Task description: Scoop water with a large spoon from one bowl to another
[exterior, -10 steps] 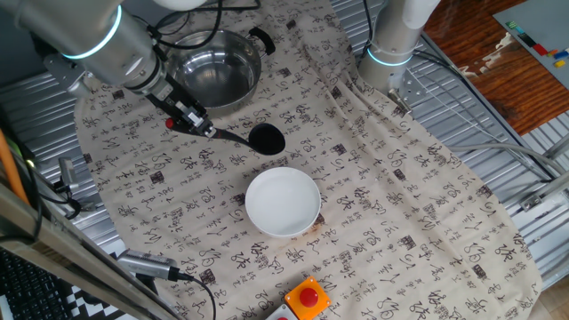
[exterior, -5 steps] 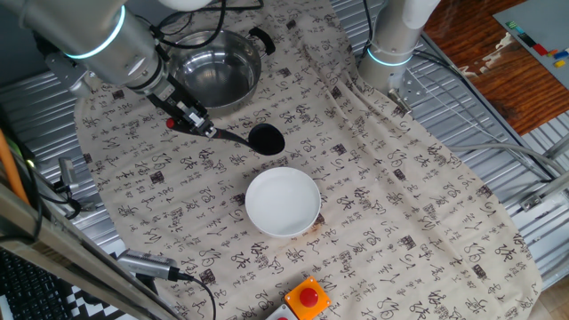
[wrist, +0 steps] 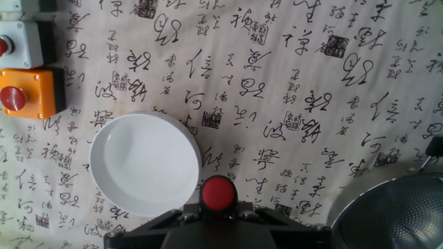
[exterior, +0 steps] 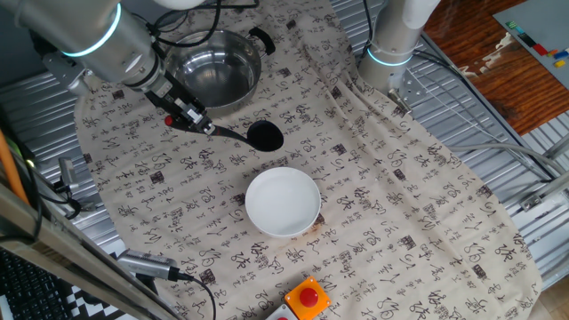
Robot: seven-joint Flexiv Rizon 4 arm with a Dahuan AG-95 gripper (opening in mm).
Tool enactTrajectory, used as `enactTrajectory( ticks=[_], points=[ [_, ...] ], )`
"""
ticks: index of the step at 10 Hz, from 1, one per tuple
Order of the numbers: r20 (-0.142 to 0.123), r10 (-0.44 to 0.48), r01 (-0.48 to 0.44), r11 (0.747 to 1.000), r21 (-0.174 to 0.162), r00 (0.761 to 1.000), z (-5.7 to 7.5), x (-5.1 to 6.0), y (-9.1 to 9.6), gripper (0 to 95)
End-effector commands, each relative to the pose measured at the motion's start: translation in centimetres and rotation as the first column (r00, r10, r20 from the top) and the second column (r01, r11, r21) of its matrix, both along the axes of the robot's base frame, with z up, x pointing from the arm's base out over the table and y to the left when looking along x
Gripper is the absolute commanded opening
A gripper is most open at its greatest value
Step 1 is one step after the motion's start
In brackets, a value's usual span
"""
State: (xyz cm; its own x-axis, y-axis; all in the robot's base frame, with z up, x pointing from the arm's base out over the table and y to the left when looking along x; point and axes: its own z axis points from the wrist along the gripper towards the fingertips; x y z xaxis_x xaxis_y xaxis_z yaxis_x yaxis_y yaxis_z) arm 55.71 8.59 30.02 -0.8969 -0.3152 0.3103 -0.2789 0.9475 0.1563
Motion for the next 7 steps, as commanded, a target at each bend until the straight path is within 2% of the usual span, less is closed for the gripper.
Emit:
enactTrajectory(
  ticks=[1, 7],
  points=[
    [-0.003, 0.018, -0.018, 1.0, -0.002, 1.0, -0.04, -0.15, -0.93, 0.0],
    [-0.005, 0.023, -0.023, 1.0, -0.004, 1.0, -0.06, -0.21, -1.27, 0.0]
  ],
)
